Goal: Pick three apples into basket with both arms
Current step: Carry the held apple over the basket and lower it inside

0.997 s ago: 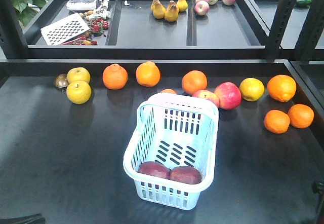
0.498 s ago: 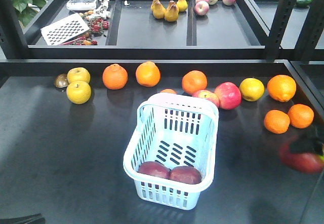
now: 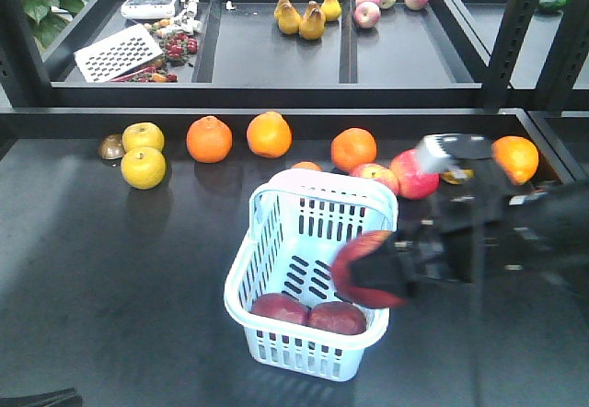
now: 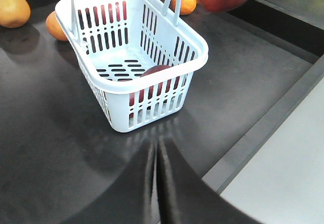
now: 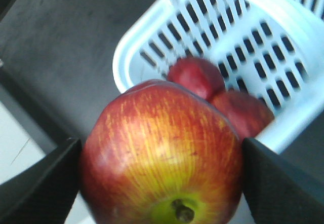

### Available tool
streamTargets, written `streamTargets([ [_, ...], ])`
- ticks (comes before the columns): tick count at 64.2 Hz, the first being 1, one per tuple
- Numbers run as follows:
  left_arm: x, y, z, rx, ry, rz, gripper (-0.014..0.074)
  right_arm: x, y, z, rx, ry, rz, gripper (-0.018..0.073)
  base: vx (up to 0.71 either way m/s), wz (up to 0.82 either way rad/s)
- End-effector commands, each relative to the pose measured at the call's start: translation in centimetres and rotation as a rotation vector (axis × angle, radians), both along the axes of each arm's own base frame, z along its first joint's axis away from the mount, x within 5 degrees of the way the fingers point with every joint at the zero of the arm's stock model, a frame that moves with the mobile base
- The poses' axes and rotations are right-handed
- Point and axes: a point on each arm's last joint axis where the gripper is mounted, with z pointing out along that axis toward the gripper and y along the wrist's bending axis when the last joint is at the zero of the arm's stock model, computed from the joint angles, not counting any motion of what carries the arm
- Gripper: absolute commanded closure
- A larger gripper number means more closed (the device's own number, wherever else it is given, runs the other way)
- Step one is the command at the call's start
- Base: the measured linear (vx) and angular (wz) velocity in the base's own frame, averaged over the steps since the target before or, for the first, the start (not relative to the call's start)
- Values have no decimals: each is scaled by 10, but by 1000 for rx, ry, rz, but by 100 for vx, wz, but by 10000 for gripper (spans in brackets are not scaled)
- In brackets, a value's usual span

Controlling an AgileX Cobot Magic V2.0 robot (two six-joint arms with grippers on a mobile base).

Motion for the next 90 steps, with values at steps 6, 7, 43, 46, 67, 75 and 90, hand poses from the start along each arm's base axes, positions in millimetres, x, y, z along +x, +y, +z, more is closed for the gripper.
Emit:
streamTargets([
  [6,4,0,12,-60,-36,34,603,21,31,-9,35,-92,-95,525,0,0],
  [7,4,0,12,-60,-36,34,603,24,33,-14,33,-87,-103,519,0,0],
  [43,4,0,12,-60,-36,34,603,50,48,-74,17,58,-184,-169,0,0],
  [46,4,0,12,-60,-36,34,603,50,48,-74,18,61,-180,-166,0,0],
  [67,4,0,12,-60,-36,34,603,44,49,-65,29,55,-140,-30,0,0],
  [75,4,0,12,-60,-36,34,603,36,48,-50,43,28,-89,137,0,0],
  [90,4,0,12,-60,-36,34,603,14,44,-17,42,-36,33,575,0,0],
])
